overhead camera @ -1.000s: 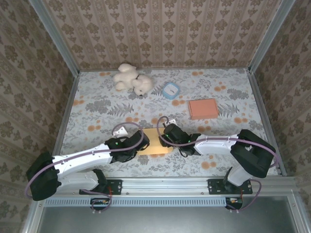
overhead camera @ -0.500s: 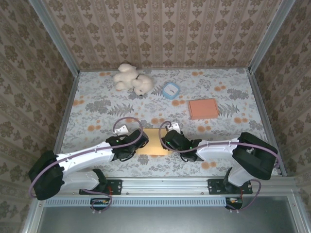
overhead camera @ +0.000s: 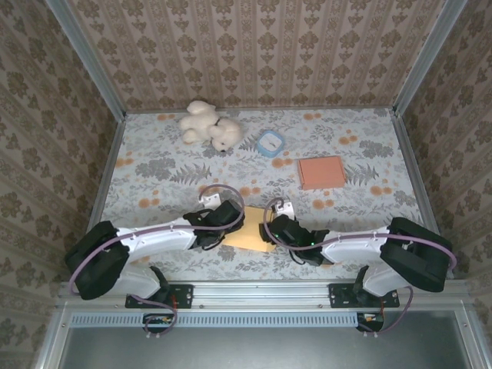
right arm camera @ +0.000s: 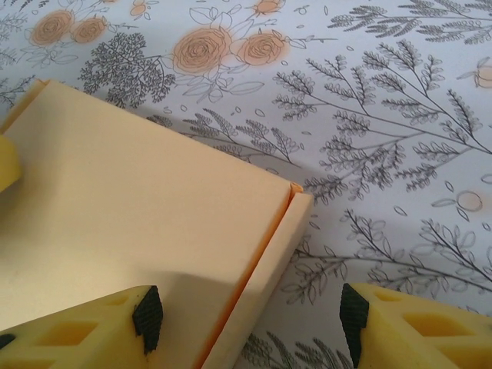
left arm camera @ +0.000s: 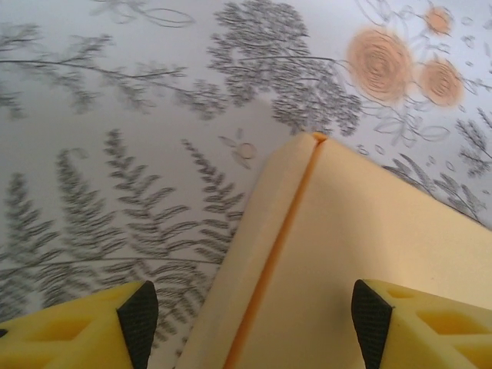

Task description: Fold the paper box

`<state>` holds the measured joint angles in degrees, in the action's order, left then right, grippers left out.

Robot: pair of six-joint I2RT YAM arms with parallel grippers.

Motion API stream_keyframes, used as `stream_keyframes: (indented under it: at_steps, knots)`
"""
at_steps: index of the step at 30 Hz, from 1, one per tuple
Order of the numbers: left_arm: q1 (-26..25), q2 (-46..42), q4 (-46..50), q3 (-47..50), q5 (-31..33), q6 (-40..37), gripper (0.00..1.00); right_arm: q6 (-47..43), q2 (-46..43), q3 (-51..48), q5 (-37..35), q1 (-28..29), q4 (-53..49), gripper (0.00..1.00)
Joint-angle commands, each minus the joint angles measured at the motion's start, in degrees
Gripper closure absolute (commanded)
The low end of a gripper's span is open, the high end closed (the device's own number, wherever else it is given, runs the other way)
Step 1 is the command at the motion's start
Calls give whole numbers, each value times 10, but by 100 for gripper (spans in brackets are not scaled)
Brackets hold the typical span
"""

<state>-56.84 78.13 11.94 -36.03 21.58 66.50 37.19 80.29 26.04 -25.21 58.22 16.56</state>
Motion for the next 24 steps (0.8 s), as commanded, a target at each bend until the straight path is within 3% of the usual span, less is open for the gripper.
stream_keyframes:
  at_steps: [1, 9, 20, 24]
  knots:
    - [4, 14, -63, -6, -20, -93, 31, 28, -44, -25, 0, 6, -6, 34]
    - [3, 68, -78, -36, -45, -144, 32, 33, -95, -51, -35, 7, -31, 31]
    - [1, 65, -59, -55, -50, -161, 31, 31, -26, -45, -77, 7, -26, 30]
    - [0, 39, -24, -56, -40, -123, 26, 39, -11, -47, -76, 7, -13, 30]
